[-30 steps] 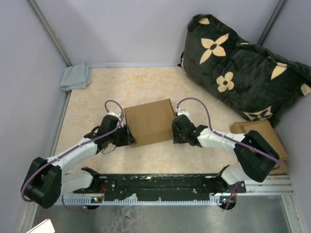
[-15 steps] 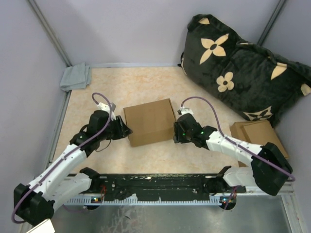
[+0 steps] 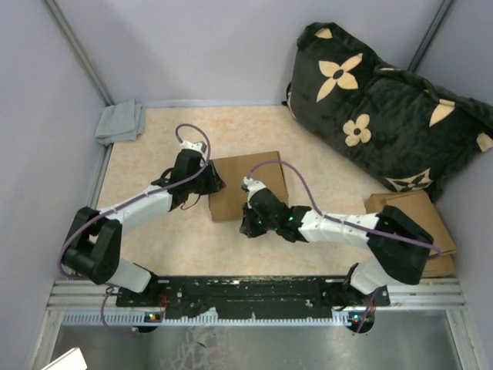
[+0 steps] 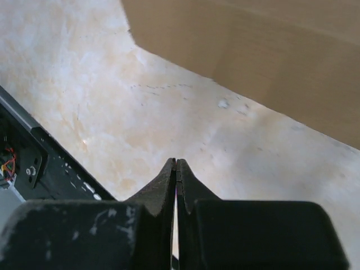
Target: Fold the paper box
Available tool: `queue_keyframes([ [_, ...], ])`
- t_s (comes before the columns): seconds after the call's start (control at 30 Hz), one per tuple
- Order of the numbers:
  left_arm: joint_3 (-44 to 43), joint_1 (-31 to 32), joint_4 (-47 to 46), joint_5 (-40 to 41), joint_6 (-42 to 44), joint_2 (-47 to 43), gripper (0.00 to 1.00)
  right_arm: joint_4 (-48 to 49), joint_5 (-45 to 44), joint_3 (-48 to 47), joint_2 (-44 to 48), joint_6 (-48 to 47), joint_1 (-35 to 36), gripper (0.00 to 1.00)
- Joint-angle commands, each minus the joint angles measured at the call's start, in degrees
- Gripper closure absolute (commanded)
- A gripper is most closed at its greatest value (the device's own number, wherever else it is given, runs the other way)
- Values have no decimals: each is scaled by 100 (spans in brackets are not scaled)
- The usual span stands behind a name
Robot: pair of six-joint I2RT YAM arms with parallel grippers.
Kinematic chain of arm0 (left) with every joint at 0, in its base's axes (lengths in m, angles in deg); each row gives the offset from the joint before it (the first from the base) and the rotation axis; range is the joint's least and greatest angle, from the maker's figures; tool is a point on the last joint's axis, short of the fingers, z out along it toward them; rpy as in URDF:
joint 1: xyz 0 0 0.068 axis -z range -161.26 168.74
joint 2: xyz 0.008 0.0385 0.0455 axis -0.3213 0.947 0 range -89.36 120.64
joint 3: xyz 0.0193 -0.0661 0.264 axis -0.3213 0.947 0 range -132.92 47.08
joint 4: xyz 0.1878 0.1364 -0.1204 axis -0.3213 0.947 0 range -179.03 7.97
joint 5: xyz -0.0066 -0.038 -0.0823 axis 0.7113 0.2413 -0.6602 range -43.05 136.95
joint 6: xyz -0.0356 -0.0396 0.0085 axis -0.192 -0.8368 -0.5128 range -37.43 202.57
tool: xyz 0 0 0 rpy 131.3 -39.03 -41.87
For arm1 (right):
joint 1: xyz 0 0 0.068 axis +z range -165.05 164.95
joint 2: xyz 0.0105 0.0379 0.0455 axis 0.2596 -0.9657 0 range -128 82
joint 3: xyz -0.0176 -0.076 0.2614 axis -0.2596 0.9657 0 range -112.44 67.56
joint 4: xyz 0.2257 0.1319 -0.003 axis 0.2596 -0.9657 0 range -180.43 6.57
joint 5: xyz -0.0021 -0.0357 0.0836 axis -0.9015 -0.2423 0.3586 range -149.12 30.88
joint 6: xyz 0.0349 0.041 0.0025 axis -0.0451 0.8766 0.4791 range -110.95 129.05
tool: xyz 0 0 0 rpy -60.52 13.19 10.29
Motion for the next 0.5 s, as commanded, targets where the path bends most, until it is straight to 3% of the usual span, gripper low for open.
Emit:
queue_keyframes([
  [0.0,-255,34,-191,42,162,536,64,865,-15,-594,-728,-57,188,100],
  [0.3,15,36,-223,-272,61,845,65,1489,-628,-1229,-2095,-39,223,100],
  [0.47,159,37,-219,-313,44,854,66,2721,-1382,-1015,-2395,258,224,100],
])
